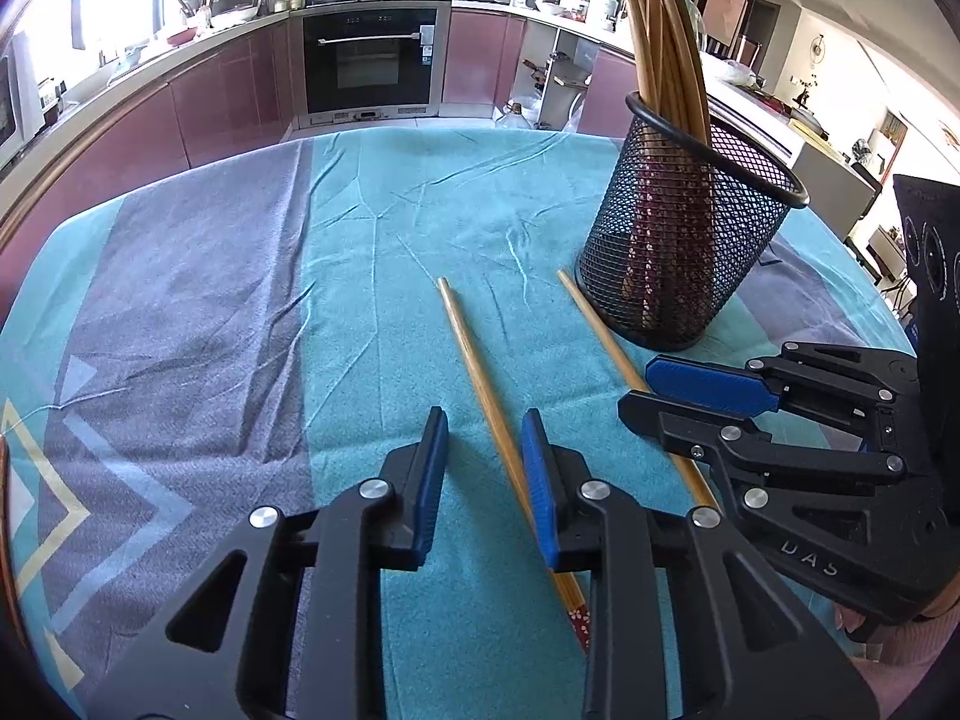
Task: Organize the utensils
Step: 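Grasp a chopstick with the left gripper while the right grasps the other, then raise the left gripper's chopstick into the mesh cup while the right inserts its own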
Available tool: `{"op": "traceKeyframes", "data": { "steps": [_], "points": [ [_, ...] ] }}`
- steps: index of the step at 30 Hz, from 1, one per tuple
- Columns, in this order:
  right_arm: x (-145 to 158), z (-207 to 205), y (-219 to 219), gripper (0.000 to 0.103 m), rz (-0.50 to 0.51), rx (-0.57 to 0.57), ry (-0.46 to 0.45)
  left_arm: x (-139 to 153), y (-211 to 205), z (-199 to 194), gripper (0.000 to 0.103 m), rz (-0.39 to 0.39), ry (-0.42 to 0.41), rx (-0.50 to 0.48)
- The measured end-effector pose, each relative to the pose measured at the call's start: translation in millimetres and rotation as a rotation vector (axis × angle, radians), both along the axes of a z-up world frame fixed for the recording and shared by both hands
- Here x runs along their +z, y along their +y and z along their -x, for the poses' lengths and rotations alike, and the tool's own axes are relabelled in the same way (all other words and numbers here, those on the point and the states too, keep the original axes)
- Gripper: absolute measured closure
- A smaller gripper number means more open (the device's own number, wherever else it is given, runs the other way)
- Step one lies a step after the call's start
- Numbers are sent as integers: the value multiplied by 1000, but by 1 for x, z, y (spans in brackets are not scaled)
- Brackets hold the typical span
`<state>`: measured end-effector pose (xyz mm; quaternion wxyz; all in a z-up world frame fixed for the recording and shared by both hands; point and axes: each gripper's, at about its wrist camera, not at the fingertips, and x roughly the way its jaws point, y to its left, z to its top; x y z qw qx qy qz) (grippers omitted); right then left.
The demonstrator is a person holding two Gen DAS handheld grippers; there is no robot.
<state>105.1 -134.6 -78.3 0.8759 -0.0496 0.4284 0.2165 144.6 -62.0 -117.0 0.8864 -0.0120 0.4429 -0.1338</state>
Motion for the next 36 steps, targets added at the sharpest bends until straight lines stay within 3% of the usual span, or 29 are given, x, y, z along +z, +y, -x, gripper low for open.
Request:
{"op": "traceKeyframes", "data": {
  "steps": [5, 11, 24, 36],
  "points": [
    [0, -1, -3, 94, -20, -4, 13, -2, 2, 2, 91, 21, 6, 2],
    [0, 3, -8, 98, -41, 0, 26, -3, 0, 6, 94, 35, 19, -7],
    [7, 13, -15, 98, -66, 16, 10, -4, -9, 0, 92, -8, 17, -35],
    [35, 34, -32, 98, -124, 45, -53, 5, -5, 6, 96, 11, -5, -18]
  ]
}}
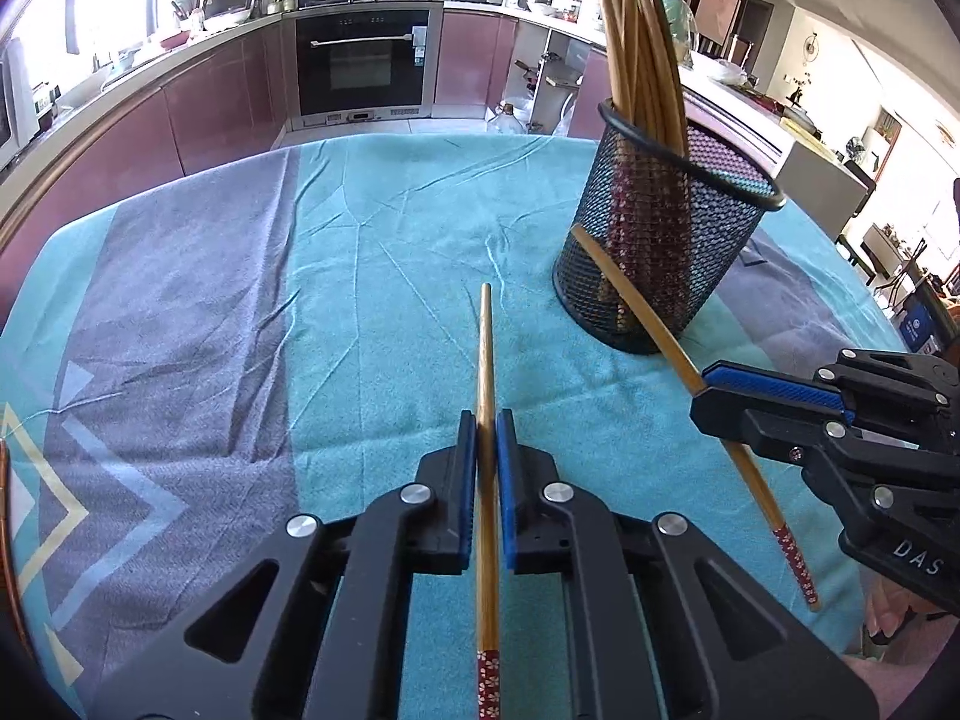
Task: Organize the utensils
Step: 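Raise the left gripper's chopstick into the mesh cup while the right inserts its own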
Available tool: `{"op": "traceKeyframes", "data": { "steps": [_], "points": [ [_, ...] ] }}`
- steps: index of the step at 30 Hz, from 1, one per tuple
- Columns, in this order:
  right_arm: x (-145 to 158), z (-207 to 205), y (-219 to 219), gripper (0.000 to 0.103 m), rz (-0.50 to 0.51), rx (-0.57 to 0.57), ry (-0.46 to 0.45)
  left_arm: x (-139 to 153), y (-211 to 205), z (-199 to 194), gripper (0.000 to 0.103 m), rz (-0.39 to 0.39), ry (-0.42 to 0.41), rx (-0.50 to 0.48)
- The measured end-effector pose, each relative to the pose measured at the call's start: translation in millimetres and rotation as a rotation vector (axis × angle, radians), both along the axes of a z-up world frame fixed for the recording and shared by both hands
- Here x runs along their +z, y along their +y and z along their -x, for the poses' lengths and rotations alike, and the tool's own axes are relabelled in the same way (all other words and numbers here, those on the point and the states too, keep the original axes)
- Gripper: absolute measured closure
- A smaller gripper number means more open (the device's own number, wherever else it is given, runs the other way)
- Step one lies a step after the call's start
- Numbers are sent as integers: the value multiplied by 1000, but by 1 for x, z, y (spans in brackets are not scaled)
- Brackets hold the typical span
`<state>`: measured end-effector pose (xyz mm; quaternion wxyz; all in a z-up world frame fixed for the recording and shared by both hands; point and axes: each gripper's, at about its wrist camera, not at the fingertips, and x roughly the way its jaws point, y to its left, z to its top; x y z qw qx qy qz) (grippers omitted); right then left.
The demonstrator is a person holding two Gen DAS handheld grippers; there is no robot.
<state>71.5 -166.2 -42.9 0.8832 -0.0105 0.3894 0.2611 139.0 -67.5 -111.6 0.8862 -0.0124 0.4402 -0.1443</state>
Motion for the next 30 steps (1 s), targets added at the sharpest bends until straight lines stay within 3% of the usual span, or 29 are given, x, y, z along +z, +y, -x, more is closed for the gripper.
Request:
{"op": "traceKeyframes", "data": {
  "steps": [30],
  "points": [
    [60, 17, -37, 98, -142, -46, -156, 97, 21, 48, 96, 183, -181, -72]
  ]
}}
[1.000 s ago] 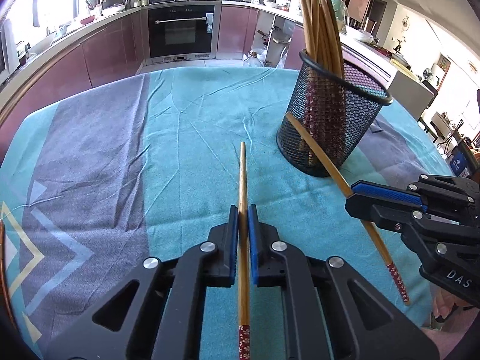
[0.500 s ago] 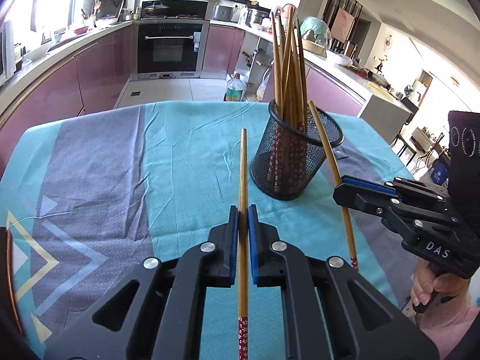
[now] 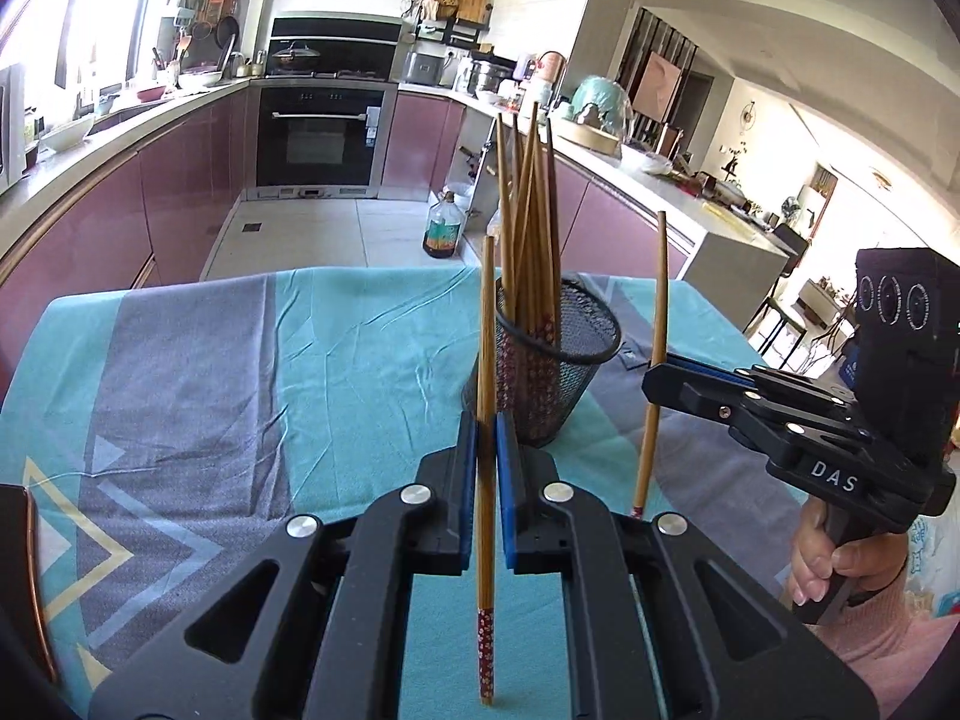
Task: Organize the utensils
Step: 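Raise the left gripper's chopstick into the mesh cup while the right inserts its own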
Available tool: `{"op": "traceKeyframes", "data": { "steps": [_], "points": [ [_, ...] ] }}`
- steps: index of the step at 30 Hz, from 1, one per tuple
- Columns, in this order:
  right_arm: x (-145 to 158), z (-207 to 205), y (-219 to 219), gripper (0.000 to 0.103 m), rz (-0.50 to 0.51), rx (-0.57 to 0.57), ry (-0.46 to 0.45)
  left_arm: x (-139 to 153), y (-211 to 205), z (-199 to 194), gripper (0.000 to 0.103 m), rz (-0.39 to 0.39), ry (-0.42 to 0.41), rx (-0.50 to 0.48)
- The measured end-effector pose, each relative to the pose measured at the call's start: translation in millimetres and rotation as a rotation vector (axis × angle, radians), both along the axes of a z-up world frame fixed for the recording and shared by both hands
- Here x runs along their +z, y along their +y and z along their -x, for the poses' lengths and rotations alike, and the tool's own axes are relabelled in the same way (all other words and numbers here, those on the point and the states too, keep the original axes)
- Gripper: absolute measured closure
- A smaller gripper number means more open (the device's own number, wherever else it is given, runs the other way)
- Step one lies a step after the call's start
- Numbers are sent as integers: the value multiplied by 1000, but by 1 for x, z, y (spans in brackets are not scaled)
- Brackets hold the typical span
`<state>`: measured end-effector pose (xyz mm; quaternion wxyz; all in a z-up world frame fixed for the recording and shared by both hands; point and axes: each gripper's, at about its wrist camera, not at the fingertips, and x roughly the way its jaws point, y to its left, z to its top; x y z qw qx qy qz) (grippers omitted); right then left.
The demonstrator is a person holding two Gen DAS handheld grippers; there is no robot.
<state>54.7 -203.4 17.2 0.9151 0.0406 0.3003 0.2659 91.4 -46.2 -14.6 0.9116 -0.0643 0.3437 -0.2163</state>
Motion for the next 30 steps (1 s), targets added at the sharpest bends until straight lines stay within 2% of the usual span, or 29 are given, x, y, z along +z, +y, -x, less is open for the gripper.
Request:
{"op": "traceKeyframes", "data": {
  "steps": [16, 30],
  "points": [
    [32, -3, -11, 98, -25, -20, -95, 44, 1, 8, 96, 58, -90, -12],
    [60, -8, -19, 98, -25, -38, -179, 74, 8, -5, 96, 103, -153, -6]
  ]
}}
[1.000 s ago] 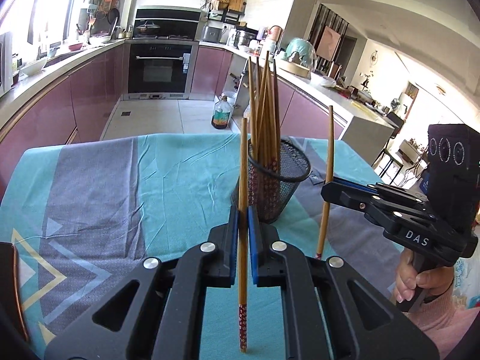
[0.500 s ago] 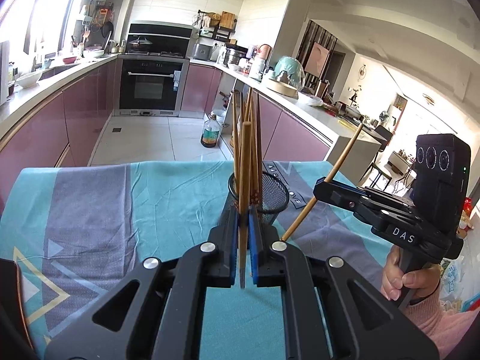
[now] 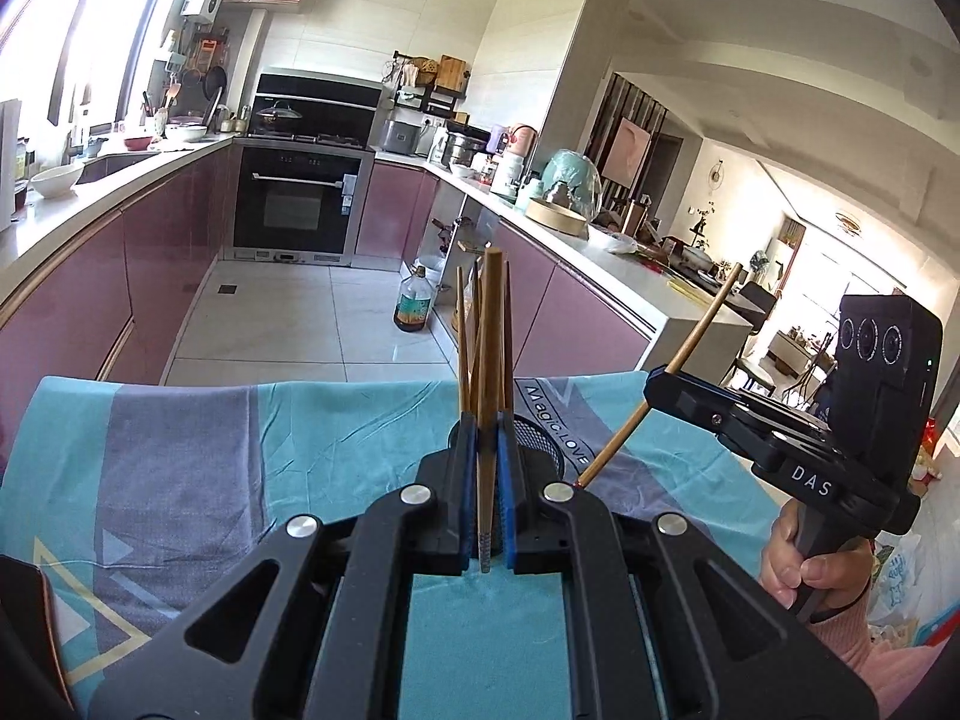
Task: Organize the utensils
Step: 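Raise the left gripper's chopstick into the mesh cup while the right inserts its own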
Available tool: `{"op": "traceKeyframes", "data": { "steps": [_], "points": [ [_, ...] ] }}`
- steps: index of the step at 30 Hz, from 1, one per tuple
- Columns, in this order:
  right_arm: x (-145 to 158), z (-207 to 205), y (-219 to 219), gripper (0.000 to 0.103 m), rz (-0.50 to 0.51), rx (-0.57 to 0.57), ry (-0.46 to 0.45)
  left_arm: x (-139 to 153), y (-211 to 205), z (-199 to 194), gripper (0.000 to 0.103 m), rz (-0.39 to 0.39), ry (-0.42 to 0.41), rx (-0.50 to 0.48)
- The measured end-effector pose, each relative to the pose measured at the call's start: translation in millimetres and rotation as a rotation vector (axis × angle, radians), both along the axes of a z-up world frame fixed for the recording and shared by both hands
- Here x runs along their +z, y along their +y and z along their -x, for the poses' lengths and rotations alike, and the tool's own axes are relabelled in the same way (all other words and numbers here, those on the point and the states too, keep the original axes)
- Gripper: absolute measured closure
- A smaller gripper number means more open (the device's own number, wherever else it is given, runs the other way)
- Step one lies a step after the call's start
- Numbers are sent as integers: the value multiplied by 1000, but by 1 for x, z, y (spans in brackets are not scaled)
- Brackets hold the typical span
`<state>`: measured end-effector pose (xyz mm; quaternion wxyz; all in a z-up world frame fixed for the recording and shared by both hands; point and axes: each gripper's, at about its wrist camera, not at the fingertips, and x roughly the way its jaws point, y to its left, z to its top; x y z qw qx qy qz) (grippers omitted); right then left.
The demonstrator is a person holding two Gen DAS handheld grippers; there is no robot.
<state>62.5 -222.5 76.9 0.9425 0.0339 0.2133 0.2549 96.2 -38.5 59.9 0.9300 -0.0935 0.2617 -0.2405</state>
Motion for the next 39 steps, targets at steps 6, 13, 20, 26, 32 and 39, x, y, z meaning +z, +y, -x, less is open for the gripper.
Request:
{"op": "traceKeyframes", "data": {
  "steps": [6, 13, 20, 26, 32, 39],
  "points": [
    [11, -2, -5, 98, -9, -12, -28, 14, 0, 0, 96, 6, -34, -3],
    [22, -8, -7, 98, -12, -20, -56, 32, -4, 1, 96, 5, -79, -7],
    [27, -14, -7, 98, -13, -32, -71, 42, -9, 4, 96, 6, -114, -10],
    [26, -22, -6, 98, -17, -49, -72, 44, -17, 5, 96, 8, -117, -7],
    [21, -29, -2, 98, -17, -65, -56, 38, -23, -6, 96, 10, -94, -18],
    [14, -41, 0, 98, -20, -76, -24, 32, -29, -15, 96, -12, -70, -12]
  ]
}}
